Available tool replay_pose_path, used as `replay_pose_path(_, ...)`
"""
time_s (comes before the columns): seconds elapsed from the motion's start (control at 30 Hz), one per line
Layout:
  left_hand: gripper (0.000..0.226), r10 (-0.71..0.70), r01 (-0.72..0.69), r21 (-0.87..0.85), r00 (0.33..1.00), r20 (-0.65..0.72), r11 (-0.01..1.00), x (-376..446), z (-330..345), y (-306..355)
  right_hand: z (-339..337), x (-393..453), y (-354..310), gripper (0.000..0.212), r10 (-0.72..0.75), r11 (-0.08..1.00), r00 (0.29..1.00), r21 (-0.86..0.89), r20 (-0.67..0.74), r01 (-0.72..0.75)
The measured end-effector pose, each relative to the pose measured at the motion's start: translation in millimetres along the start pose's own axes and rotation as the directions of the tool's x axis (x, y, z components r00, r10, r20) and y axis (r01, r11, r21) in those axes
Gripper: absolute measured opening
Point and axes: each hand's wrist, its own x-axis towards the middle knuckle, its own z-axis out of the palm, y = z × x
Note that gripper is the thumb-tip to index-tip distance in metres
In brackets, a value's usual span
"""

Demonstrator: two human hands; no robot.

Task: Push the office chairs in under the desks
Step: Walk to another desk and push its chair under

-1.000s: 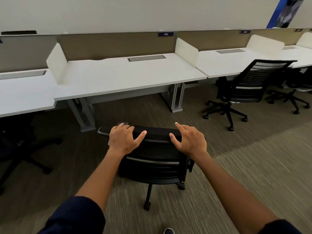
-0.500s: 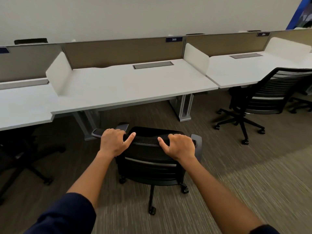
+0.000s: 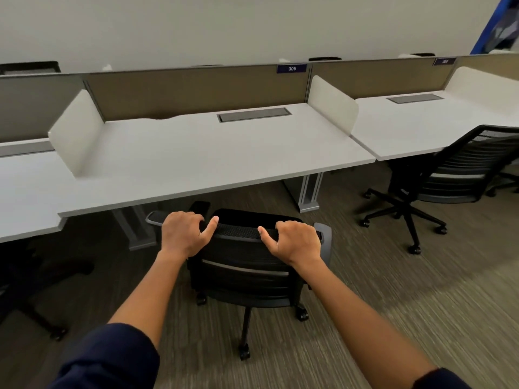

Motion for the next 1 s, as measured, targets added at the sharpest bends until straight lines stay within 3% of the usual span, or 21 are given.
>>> replay_pose_path(0.3,0.077,0.034,-0.034,-0.048,0.999,0.001,0.998,97.0,30.1,-26.9,39.7,99.5,8.6,0.079,0.041,0.999,0.994,-0.036,0.101,-0.038)
replay_pose_path(0.57,0.081,0.05,-0.05,-0.054,0.999,0.009,0.997,169.1,56.6,-45.7,71.1,173.0,19.7,0.081,0.046,0.999,0.998,-0.017,0.043,-0.046)
replay_pose_path(0.73,0.082,-0.012,0.012,-0.032,1.0,-0.011,0.999,184.8,67.6,-40.5,81.6,196.1,31.2,0.067,-0.005,1.0,0.999,-0.012,-0.037,0.005)
replay_pose_path(1.0,0.085,-0.058,0.059,-0.018,0.997,0.052,0.998,204.8,66.8,-9.2,81.0,219.8,65.8,0.08,0.021,1.0,0.996,0.004,0.087,-0.022)
